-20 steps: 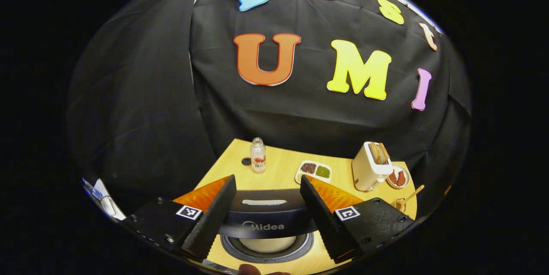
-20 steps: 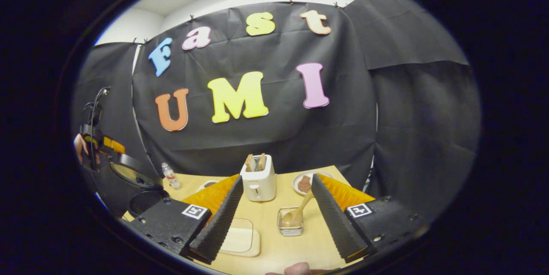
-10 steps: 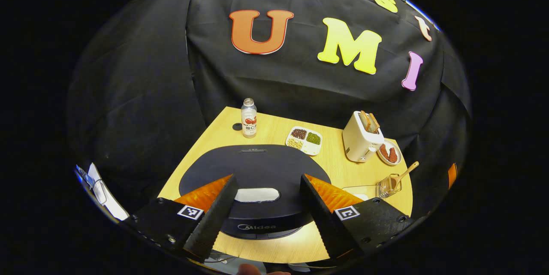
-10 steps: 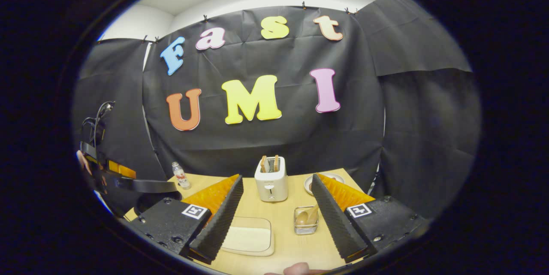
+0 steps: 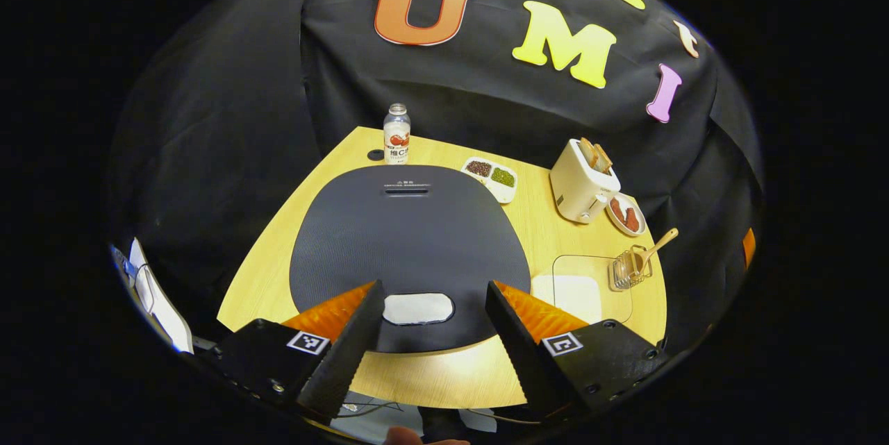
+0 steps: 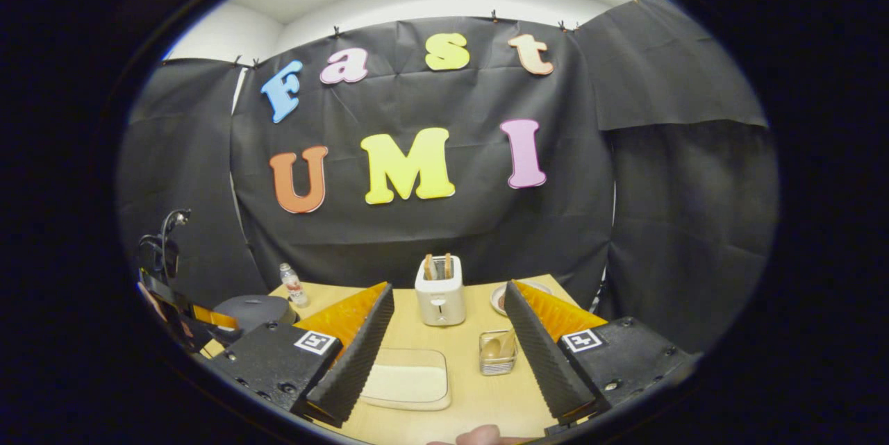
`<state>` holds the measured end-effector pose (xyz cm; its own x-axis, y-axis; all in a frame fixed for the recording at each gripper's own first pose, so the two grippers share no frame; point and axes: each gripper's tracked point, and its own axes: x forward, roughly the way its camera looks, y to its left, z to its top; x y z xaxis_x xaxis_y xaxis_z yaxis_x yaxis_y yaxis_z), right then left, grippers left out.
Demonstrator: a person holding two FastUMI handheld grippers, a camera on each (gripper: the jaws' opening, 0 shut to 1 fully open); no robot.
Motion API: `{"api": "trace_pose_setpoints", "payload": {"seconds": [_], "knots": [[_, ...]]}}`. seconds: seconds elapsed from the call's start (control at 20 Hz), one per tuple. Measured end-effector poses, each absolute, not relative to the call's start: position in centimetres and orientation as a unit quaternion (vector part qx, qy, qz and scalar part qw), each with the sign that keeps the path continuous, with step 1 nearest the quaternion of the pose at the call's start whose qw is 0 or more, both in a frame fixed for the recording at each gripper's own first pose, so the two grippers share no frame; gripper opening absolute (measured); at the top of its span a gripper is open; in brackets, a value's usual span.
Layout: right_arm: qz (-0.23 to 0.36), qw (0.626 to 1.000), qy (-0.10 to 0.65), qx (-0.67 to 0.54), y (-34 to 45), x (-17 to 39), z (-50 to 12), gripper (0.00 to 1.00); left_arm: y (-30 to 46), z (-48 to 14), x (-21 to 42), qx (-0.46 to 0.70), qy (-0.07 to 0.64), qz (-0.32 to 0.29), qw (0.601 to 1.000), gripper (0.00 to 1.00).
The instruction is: Close the left gripper, press the button to open the rice cooker; take a wooden spoon from the chopstick holder with the right hand, scoop a spoonful of rice and pour it into the rice cooker, then put the wooden spoon back into the chopstick holder.
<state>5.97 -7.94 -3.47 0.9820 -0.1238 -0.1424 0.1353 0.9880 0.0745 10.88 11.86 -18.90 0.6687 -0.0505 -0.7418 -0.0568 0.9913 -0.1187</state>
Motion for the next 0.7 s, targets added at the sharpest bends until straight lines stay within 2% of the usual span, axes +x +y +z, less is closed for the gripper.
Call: {"api": "trace_pose_setpoints", "payload": {"seconds": [0.4,0.7], "knots": [[-0.074,0.993,0.084,0.047,-6.6,4.9,-4.3,1.00,11.6,-21.2,9.7,-0.046,0.420,0.009,0.906,0.96],[-0.058,0.991,0.104,0.054,-4.8,4.8,-5.0,0.99,11.4,-22.5,9.0,-0.017,0.424,0.010,0.906,0.98]]}}
